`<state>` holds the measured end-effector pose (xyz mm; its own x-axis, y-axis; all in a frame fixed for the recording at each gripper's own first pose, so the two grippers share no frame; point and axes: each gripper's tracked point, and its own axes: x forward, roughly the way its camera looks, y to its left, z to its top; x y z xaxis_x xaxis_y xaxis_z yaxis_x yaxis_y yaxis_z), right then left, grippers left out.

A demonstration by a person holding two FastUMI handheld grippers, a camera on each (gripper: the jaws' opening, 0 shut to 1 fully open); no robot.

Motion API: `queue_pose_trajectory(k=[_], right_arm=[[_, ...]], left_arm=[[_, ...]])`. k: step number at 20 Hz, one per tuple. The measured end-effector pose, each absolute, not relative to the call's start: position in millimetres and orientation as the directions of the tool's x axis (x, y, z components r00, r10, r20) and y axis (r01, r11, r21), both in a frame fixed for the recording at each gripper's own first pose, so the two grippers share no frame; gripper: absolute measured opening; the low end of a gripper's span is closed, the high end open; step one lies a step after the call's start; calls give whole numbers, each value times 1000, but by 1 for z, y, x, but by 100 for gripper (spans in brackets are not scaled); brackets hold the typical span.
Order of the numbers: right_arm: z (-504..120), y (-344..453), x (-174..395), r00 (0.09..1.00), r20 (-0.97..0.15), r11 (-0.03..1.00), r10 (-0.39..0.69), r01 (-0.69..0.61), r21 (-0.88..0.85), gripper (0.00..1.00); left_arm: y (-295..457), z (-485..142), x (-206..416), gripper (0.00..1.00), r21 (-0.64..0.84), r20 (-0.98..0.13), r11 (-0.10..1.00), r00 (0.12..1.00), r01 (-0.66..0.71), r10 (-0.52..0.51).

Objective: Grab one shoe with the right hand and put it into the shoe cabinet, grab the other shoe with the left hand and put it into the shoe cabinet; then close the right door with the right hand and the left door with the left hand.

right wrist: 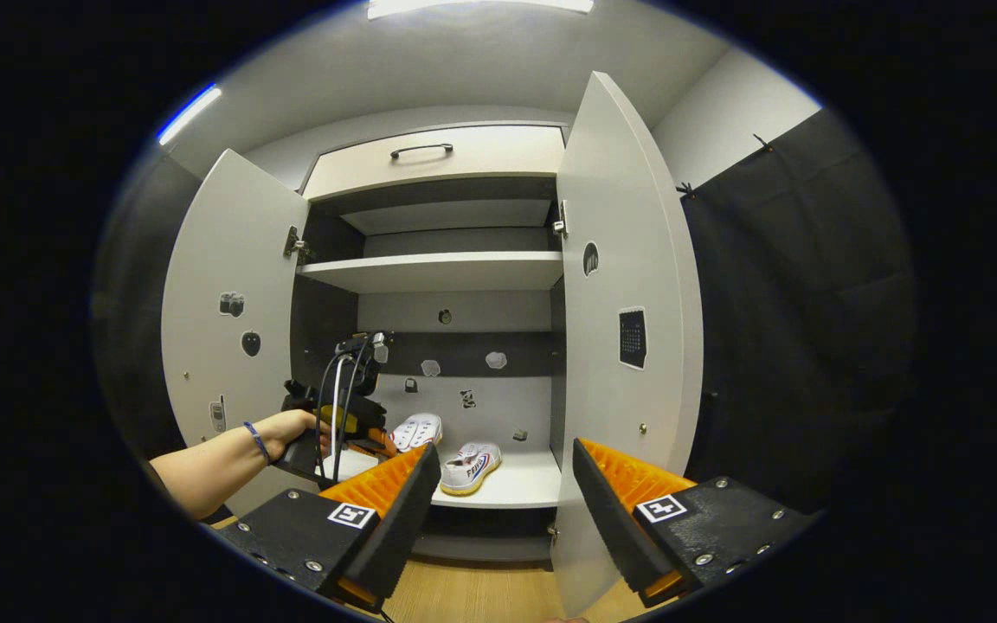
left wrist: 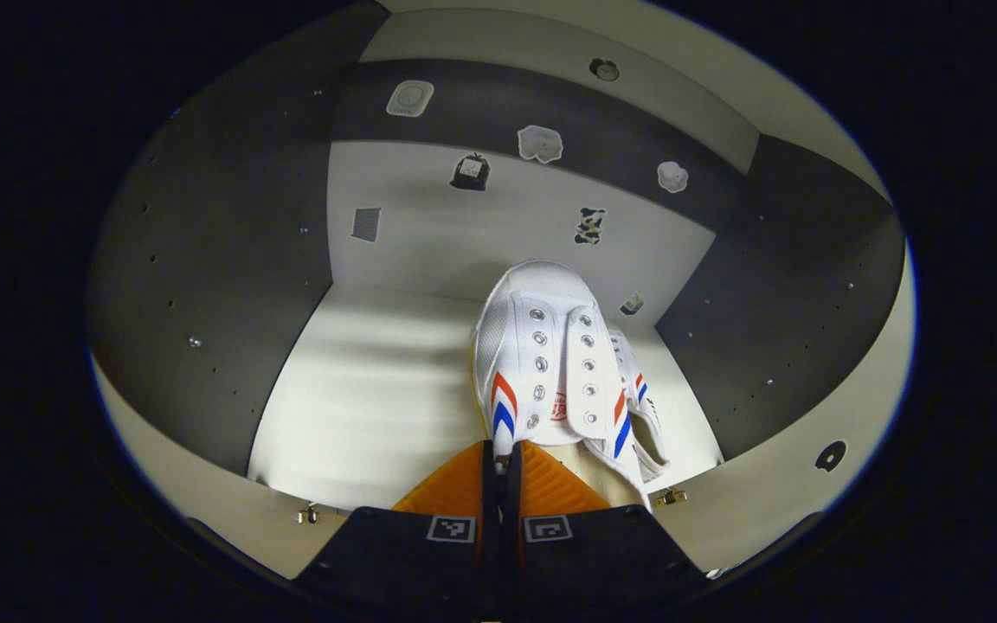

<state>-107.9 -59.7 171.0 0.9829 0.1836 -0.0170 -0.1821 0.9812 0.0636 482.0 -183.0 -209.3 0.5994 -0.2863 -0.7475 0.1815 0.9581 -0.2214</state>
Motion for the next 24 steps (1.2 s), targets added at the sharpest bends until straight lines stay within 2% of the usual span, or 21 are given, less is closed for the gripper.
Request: queue_pose_trajectory(k=[5, 13, 15, 16, 18, 19, 20, 22, 24], right_arm=[[162, -60, -107, 987, -32, 986, 159, -157, 53, 94], [164, -55, -109, 989, -26, 989, 149, -148, 25, 94], [164, -54, -109, 987, -32, 987, 159, -158, 28, 94], [163, -54, -110, 986, -36, 987, 160, -159, 27, 94], [164, -56, -112, 987, -36, 987, 158, -157, 28, 94], [165, -56, -114, 986, -34, 986, 162, -161, 30, 94], [166, -56, -115, 985, -32, 986, 167, -166, 33, 94], [170, -56, -119, 984, -27, 984, 178, -177, 33, 94], [175, -54, -124, 981, -18, 981, 195, -194, 29, 94]], left_arm=[[-179, -236, 512, 6, -147, -778, 969, 582, 196, -236], [-178, -249, 519, 8, -127, -806, 972, 551, 195, -216], [-181, -244, 523, 18, -118, -789, 969, 572, 217, -224], [-179, -237, 527, 30, -99, -774, 970, 596, 221, -215], [-183, -222, 523, 40, -81, -750, 966, 623, 244, -221], [-183, -212, 522, 37, -62, -730, 965, 648, 254, -217], [-186, -196, 520, 50, -48, -704, 962, 675, 267, -223], [-190, -161, 509, 99, -24, -635, 955, 733, 297, -244], [-198, -126, 494, 96, -15, -562, 945, 779, 326, -278]])
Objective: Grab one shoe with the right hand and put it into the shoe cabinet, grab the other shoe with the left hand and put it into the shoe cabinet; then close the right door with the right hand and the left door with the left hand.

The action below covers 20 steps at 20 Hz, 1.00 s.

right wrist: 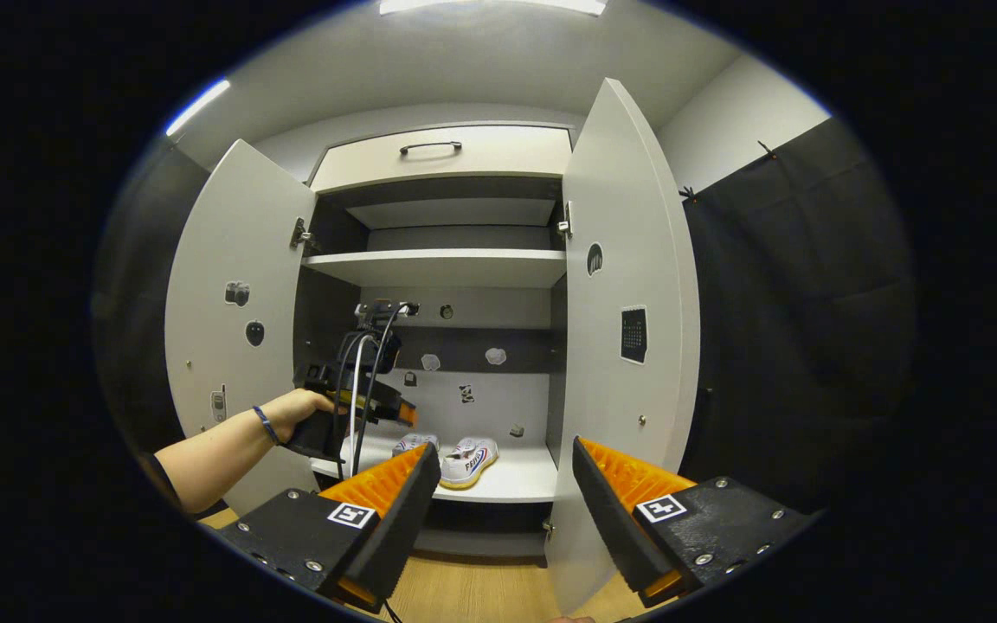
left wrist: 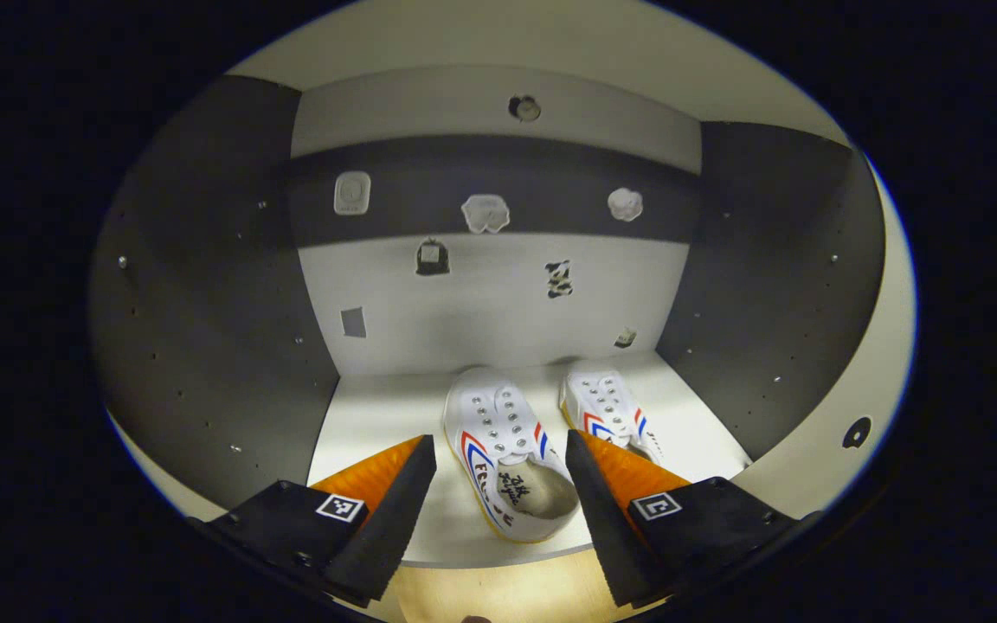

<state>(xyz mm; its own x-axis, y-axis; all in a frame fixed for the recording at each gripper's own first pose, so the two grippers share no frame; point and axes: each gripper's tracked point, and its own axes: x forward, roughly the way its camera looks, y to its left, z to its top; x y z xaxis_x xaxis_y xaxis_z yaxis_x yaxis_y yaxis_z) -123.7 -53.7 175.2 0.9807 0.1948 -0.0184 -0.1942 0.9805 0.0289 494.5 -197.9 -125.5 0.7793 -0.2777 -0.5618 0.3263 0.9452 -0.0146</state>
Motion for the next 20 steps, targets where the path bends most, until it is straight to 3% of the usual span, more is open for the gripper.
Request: queue_pose_trajectory(k=[8, 15, 20], right_arm=[[201, -61, -149, 971, 37, 972, 235, -235, -14, 94], [222, -114, -161, 981, 78, 984, 178, -175, -42, 97], [217, -168, -156, 993, 65, 994, 102, -100, -40, 94]], left_arm=[[-182, 24, 380, 96, -5, -245, 935, 906, 355, -346], [-132, 91, 282, 96, -33, -122, 945, 937, 326, -327], [-93, 108, 230, 96, -36, -89, 955, 951, 295, -297]])
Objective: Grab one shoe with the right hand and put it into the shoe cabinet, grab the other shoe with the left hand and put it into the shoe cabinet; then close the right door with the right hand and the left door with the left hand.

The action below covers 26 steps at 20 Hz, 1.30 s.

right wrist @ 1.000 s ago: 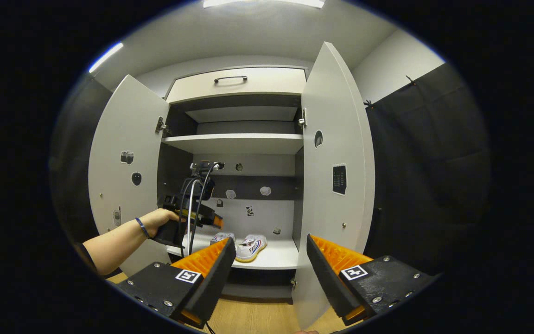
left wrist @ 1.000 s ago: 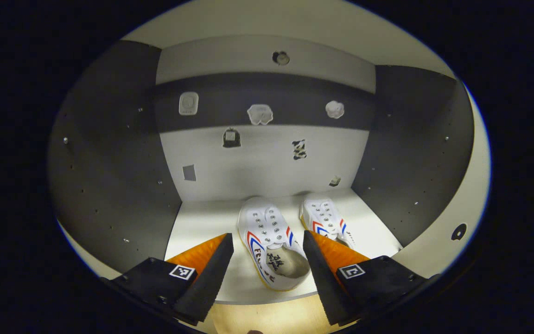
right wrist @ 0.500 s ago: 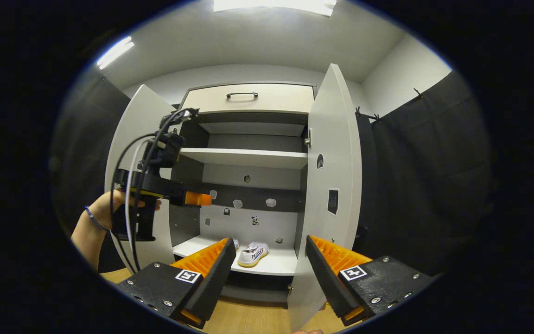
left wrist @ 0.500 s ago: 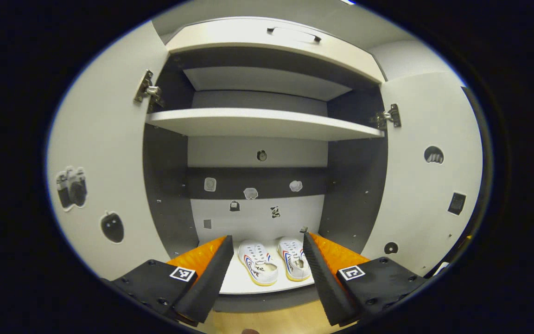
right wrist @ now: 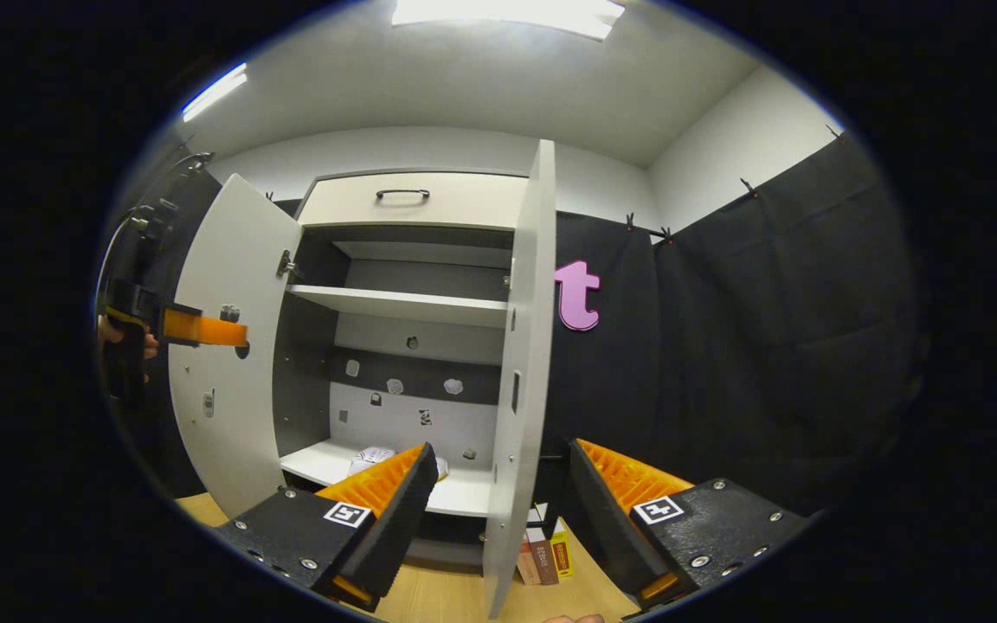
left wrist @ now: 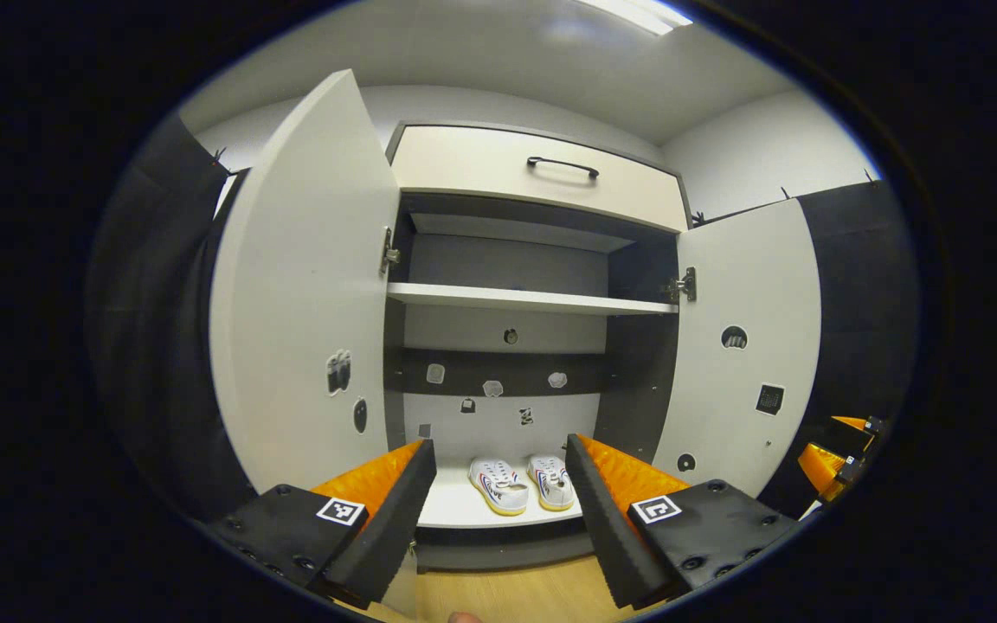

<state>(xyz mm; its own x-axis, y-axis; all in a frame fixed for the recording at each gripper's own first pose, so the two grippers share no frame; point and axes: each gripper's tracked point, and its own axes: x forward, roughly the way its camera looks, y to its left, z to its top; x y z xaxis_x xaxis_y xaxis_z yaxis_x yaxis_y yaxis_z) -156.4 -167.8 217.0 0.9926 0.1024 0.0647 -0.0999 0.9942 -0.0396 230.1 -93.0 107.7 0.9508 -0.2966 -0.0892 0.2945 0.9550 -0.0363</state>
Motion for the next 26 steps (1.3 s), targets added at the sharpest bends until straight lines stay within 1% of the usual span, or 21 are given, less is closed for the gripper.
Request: queue_pose_trajectory(k=[3, 5, 6, 7, 8, 12, 15, 19, 21, 23, 24, 25, 26], right_arm=[[203, -202, -147, 998, 37, 998, 46, -44, -54, 94], [193, -223, -138, 1000, 13, 998, 12, -11, -59, 94], [187, -231, -132, 1000, 2, 998, 4, -4, -57, 94], [183, -235, -126, 1000, -7, 998, 2, -3, -56, 91], [179, -239, -119, 1000, -18, 998, 2, -3, -57, 94], [159, -237, -91, 997, -67, 997, 45, -49, -65, 95], [146, -229, -87, 991, -105, 995, 86, -90, -35, 95], [136, -225, -84, 989, -119, 995, 87, -92, -36, 92], [140, -217, -86, 989, -105, 992, 105, -111, -54, 89], [143, -205, -87, 989, -94, 989, 116, -124, -84, 84], [143, -202, -88, 988, -95, 987, 120, -129, -92, 78], [141, -199, -88, 987, -94, 987, 127, -135, -85, 75], [141, -196, -89, 986, -95, 987, 138, -145, -68, 70]], left_arm=[[-59, 112, 204, 96, -30, -73, 970, 967, 241, -243], [-40, 116, 188, 98, -23, -58, 978, 976, 209, -210], [-30, 117, 183, 96, -18, -51, 982, 980, 190, -190], [-22, 118, 178, 96, -13, -46, 985, 984, 171, -172], [-13, 119, 173, 97, -10, -43, 988, 987, 154, -154], [7, 121, 159, 97, 0, -43, 993, 992, 116, -116], [13, 122, 155, 97, 9, -40, 994, 994, 106, -106], [15, 113, 156, 96, 8, -62, 995, 993, 102, -102], [16, 110, 158, 96, 0, -70, 995, 993, 98, -97], [16, 108, 160, 96, -13, -71, 995, 993, 95, -96], [16, 107, 161, 96, -21, -71, 995, 993, 93, -94], [15, 107, 163, 97, -28, -72, 995, 993, 92, -94], [15, 106, 163, 96, -34, -74, 995, 993, 92, -94]])
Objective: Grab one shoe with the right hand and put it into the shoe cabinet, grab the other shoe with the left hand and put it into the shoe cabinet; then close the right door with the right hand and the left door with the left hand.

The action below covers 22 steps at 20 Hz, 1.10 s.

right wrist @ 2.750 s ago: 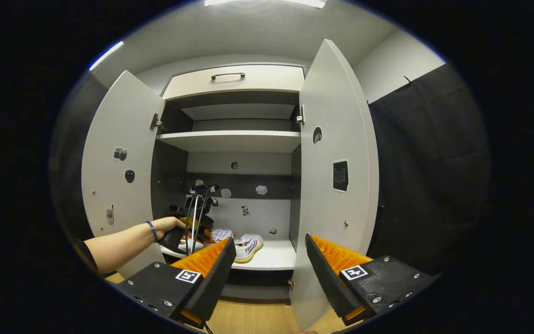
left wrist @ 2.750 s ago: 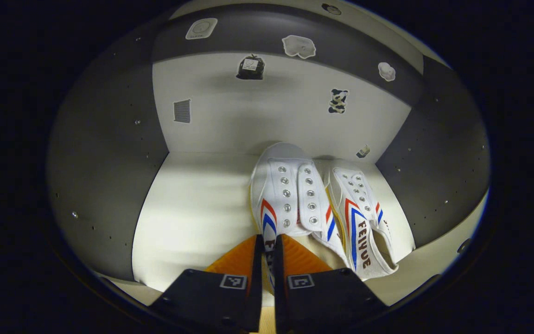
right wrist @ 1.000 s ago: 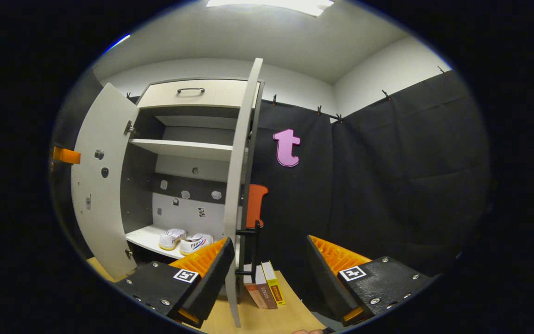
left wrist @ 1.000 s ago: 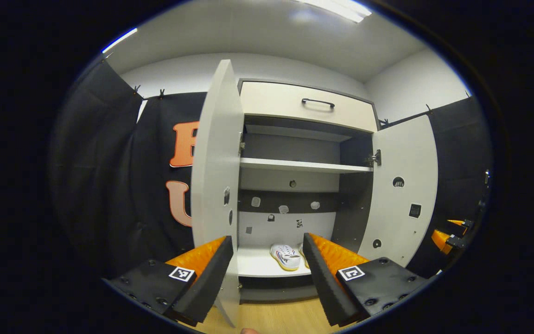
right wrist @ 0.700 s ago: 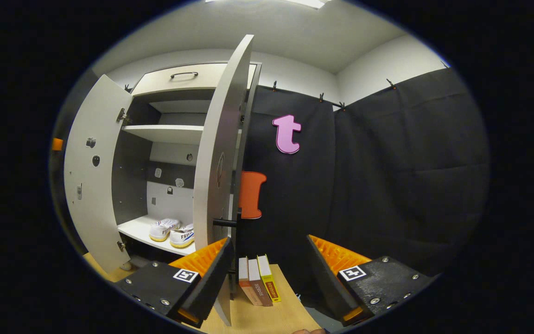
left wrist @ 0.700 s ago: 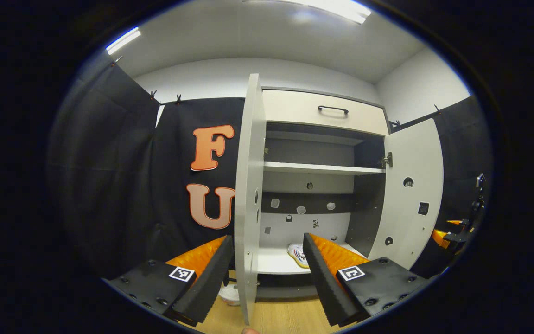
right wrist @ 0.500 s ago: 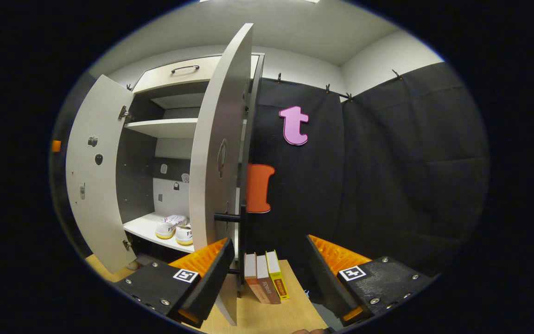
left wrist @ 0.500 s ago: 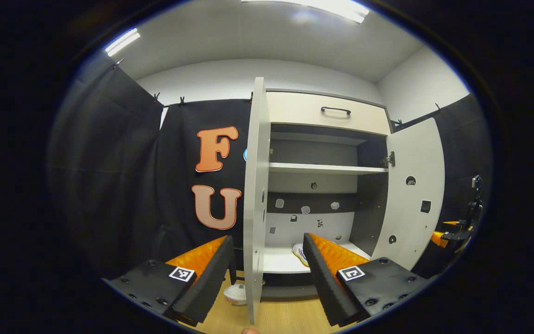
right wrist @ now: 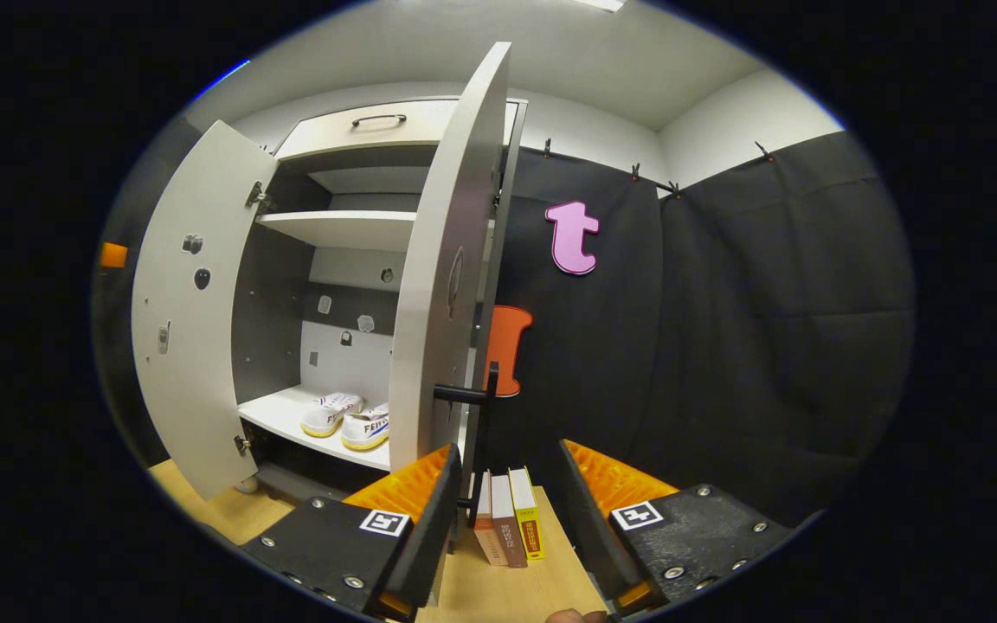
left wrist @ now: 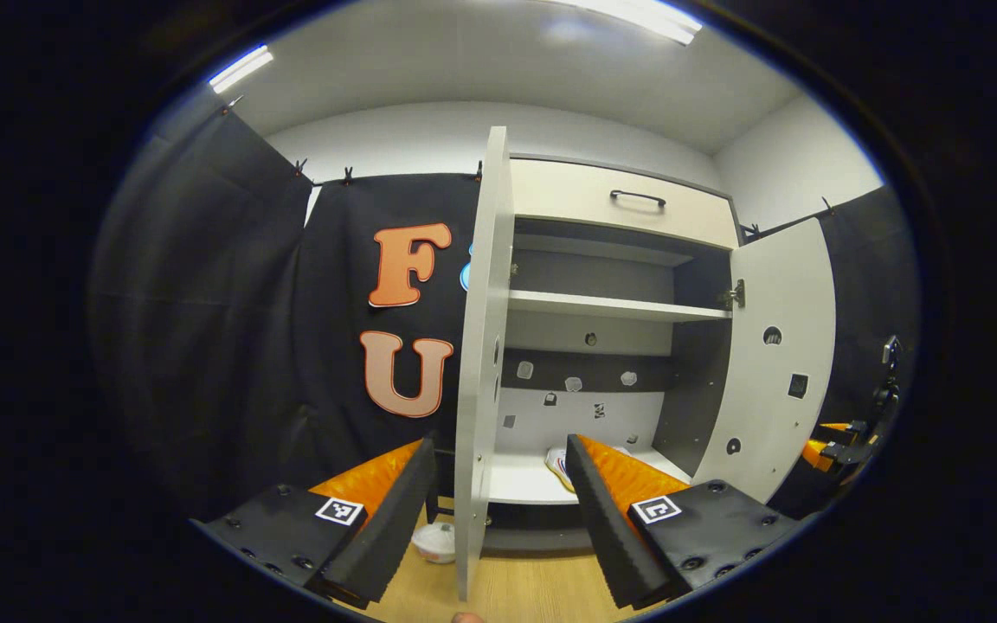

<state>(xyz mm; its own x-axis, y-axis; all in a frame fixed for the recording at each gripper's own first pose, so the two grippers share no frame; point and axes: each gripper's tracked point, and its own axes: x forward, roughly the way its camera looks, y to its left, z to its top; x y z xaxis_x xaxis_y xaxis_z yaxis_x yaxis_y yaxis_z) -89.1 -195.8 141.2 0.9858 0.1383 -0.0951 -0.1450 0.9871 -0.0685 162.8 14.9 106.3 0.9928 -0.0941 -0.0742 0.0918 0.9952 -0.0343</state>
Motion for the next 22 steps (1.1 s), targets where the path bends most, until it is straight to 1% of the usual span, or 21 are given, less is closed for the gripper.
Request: queue_pose_trajectory(k=[3, 6, 7, 12, 13, 14, 15, 16, 20, 22], right_arm=[[141, -187, -90, 982, -92, 985, 167, -170, -27, 66], [140, -180, -90, 980, -86, 983, 179, -181, -22, 65], [140, -176, -91, 977, -87, 981, 193, -194, -10, 66], [138, -135, -87, 954, -78, 957, 290, -287, 44, 65], [138, -132, -85, 955, -73, 957, 288, -285, 55, 65], [138, -131, -80, 958, -67, 959, 279, -274, 66, 73], [137, -131, -73, 962, -68, 963, 264, -259, 80, 69], [137, -128, -70, 962, -67, 961, 265, -258, 97, 72], [138, -108, -66, 960, -54, 960, 273, -268, 85, 71], [138, -95, -62, 959, -54, 958, 279, -274, 89, 72]], left_arm=[[17, 106, 162, 96, -34, -79, 996, 993, 82, -85], [19, 108, 157, 97, -25, -78, 997, 994, 68, -70], [20, 111, 155, 96, -25, -72, 997, 995, 66, -68], [29, 123, 145, 97, -24, -48, 999, 998, 45, -46], [31, 123, 143, 97, -28, -51, 999, 998, 43, -45], [34, 123, 141, 97, -29, -53, 999, 998, 42, -43], [38, 121, 139, 96, -28, -57, 999, 998, 36, -38], [43, 121, 137, 98, -23, -60, 999, 998, 30, -31], [64, 121, 131, 96, -5, -62, 1000, 998, -1, 1], [67, 122, 131, 98, -10, -58, 1000, 998, -8, 7]])
